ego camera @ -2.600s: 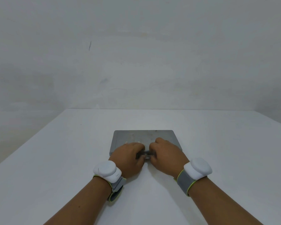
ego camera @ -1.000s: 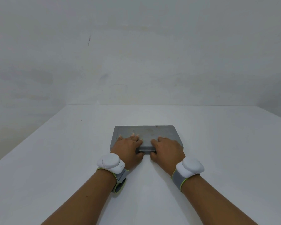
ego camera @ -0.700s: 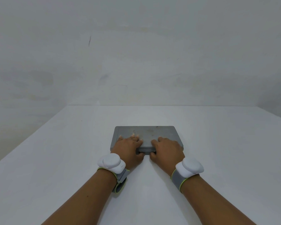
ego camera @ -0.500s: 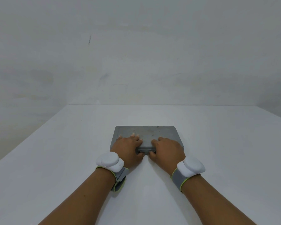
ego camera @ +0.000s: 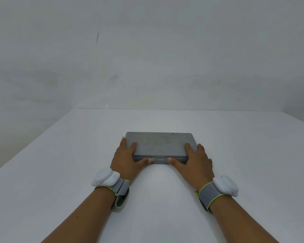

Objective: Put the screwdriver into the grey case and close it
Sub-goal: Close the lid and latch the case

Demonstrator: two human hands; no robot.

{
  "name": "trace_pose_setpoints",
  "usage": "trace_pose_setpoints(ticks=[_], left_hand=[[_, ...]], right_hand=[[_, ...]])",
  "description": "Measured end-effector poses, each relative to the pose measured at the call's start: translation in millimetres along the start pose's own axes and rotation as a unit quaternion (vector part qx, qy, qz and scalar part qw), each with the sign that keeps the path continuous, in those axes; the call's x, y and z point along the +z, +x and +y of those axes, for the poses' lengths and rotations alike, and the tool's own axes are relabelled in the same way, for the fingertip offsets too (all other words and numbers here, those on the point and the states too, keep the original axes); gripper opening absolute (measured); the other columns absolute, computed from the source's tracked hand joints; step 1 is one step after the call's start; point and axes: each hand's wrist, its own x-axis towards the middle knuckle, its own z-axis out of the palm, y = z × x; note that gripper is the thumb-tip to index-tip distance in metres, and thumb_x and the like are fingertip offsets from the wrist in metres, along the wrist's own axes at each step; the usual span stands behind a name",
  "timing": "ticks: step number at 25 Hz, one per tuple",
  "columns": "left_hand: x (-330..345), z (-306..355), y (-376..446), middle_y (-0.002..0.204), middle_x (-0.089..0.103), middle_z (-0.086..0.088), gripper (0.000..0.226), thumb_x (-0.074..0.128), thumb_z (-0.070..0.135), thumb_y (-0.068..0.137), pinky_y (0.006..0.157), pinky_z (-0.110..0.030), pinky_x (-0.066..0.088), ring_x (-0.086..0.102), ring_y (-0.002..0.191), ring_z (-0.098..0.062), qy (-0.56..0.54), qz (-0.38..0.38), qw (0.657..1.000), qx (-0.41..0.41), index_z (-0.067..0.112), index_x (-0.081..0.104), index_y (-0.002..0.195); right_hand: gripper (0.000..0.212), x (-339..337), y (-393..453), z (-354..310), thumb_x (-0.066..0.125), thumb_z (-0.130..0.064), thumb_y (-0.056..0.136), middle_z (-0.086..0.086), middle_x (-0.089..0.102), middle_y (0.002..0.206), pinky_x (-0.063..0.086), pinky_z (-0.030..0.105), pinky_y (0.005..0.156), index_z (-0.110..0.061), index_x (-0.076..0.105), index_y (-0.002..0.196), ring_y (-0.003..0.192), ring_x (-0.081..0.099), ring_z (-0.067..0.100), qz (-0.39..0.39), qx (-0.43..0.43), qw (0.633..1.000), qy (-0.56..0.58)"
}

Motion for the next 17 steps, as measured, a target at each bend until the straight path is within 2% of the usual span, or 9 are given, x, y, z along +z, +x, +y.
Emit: trace_pose_setpoints(ticks=[4,11,17], left_hand=[[3.6,-3.3,8.9,0.159,0.011,-0.008,0.092,0.067,0.064,0.068,0.116,-0.035,0.022,0.019,0.143,-0.026,0.0,0.004,1.0,-0.003,0.018,0.035,0.141],[10.3,-4.9,42.4,0.158,0.01,-0.011,0.084,0.065,0.063,0.071,0.114,-0.036,0.026,0.021,0.142,-0.028,0.016,-0.007,1.0,0.005,0.02,0.039,0.139],[19.9,-7.6,83.0,0.158,0.008,-0.014,0.076,0.06,0.057,0.079,0.116,-0.036,0.023,0.018,0.143,-0.03,0.025,-0.013,0.999,0.024,0.019,0.037,0.139]], right_hand=[[0.089,2.8,6.4,-1.2,0.052,-0.073,0.072,0.014,0.014,0.154,0.026,0.047,0.115,-0.024,0.027,0.142,0.139,0.022,0.034,0.025,-0.011,0.999,0.037],[0.086,11.0,37.3,-4.2,0.052,-0.069,0.076,0.013,0.01,0.156,0.03,0.044,0.111,-0.02,0.027,0.143,0.139,0.018,0.033,0.042,-0.017,0.998,0.034],[0.074,15.8,81.9,-0.9,0.051,-0.06,0.083,0.01,0.009,0.157,0.03,0.042,0.111,-0.023,0.029,0.143,0.141,0.019,0.03,0.036,-0.025,0.998,0.043]])
